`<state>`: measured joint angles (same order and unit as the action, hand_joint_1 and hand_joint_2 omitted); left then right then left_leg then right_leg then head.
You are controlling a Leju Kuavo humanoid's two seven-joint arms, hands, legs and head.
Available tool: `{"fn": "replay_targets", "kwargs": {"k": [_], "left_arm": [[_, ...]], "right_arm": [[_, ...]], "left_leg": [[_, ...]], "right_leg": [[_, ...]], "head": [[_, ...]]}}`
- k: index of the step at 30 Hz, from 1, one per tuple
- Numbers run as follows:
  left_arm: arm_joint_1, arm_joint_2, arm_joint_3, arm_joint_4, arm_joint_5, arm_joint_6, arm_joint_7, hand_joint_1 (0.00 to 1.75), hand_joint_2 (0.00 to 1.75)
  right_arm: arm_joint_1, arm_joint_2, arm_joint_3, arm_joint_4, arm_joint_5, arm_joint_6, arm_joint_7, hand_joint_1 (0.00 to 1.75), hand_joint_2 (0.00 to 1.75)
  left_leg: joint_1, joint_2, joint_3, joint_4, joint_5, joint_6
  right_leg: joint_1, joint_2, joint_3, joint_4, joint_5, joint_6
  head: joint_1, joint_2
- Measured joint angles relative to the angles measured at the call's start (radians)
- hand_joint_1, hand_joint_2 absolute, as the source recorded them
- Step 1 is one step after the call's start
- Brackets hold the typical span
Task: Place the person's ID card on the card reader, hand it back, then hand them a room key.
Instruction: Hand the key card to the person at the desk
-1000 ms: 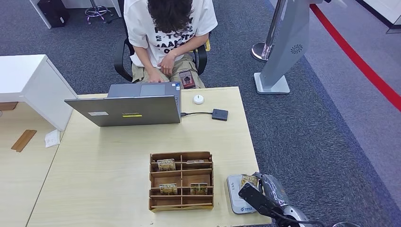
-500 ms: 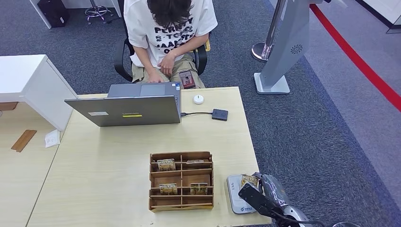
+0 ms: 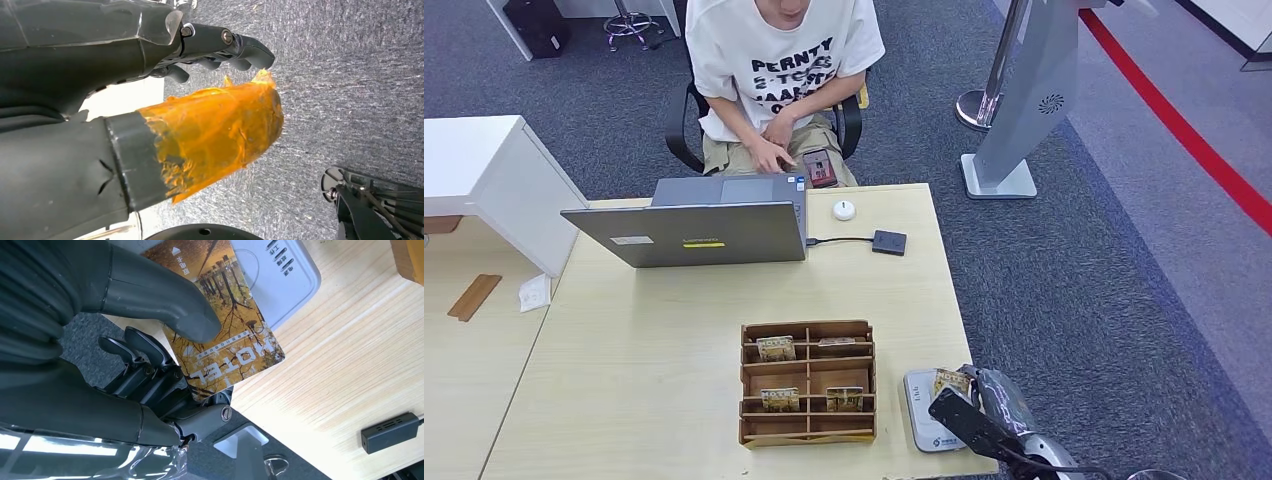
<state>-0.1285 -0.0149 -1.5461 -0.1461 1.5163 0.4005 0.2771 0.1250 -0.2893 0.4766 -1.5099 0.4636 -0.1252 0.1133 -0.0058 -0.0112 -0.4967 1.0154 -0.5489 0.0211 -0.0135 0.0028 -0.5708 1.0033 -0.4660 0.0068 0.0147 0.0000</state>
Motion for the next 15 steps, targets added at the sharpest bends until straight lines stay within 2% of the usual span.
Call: {"fn": "replay_targets", "kwargs": {"k": [15], "left_arm": [[0.000,0.000,0.000,0.000,-0.002,0.005,0.005,0.00,0.00]], "right_arm": [[-0.001,-0.008,0.009,0.000,-0.009,-0.006,0.001,1.75,1.75]], "left_leg": [[0.000,0.000,0.000,0.000,0.000,0.000]], "right_leg": [[0.000,0.000,0.000,0.000,0.000,0.000]], "head": [[0.000,0.000]]}}
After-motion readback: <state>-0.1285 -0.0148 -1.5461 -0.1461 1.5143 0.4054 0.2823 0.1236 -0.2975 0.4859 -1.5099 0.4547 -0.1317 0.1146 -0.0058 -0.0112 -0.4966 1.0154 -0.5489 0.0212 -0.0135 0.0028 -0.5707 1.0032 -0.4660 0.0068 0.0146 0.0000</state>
